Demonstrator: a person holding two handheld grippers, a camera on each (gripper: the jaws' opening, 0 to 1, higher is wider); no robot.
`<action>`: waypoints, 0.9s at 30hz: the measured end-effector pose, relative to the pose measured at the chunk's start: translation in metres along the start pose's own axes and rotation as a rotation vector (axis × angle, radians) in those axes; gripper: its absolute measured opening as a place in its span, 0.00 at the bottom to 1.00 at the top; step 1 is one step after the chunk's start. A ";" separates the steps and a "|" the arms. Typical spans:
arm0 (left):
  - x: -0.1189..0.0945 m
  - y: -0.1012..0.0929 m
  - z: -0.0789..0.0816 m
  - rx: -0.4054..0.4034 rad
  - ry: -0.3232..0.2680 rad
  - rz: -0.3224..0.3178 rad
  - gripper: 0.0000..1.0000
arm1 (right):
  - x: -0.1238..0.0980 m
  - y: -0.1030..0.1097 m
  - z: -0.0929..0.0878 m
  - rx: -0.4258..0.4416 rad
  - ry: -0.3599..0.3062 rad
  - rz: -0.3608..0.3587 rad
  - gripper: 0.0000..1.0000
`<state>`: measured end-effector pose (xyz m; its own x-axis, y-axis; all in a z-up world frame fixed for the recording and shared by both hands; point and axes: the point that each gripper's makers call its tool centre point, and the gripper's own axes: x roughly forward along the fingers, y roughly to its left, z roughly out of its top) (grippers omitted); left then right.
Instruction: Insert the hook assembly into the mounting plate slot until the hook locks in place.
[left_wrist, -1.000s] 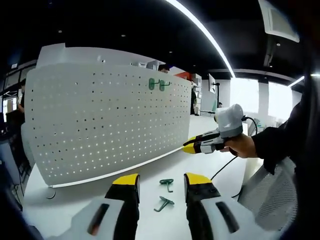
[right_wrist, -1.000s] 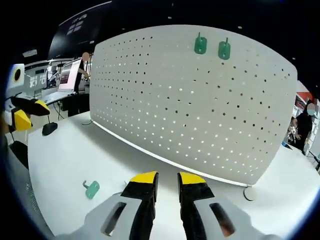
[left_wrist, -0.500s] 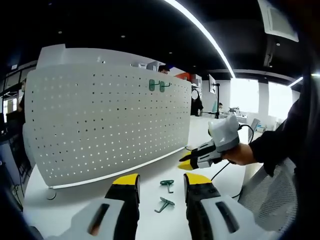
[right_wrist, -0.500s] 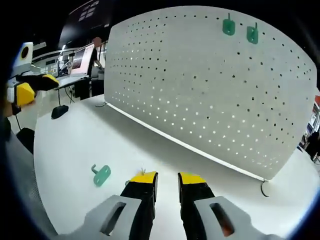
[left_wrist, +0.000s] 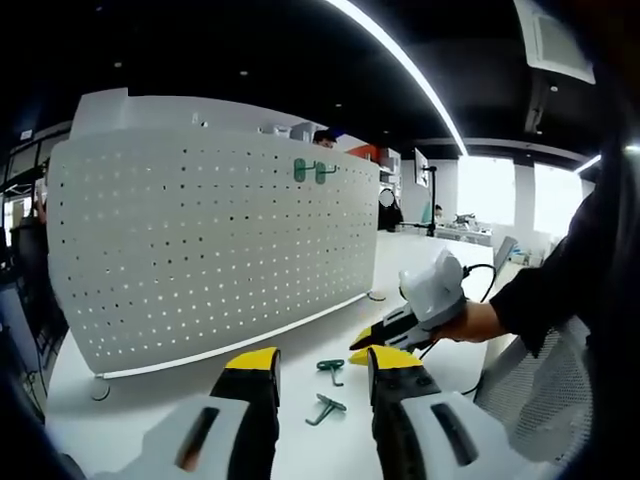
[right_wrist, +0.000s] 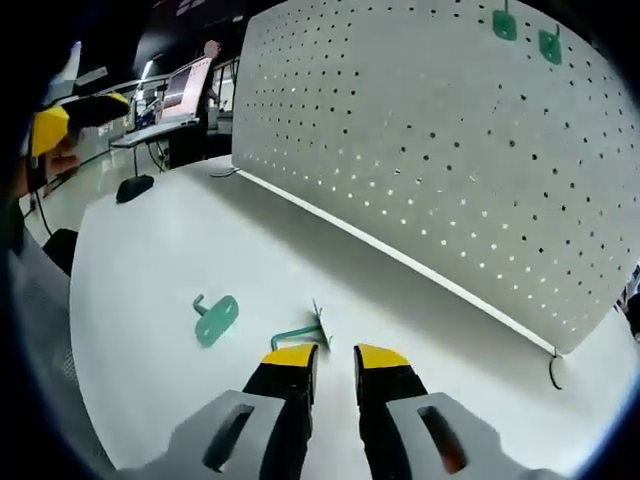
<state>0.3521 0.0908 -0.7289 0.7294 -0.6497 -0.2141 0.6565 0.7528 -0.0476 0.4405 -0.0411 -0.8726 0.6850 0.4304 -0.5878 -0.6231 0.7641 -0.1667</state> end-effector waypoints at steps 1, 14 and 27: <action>0.000 -0.001 -0.001 0.001 0.003 -0.002 0.36 | 0.002 0.001 -0.001 -0.001 0.002 0.003 0.12; 0.003 -0.002 -0.007 -0.007 0.027 -0.014 0.35 | 0.016 0.002 -0.007 -0.024 0.014 0.016 0.07; 0.003 -0.001 -0.008 -0.013 0.030 -0.010 0.35 | 0.019 0.005 -0.006 -0.062 0.007 0.031 0.02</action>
<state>0.3522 0.0894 -0.7370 0.7163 -0.6542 -0.2429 0.6614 0.7474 -0.0626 0.4479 -0.0322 -0.8893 0.6626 0.4498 -0.5990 -0.6664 0.7191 -0.1972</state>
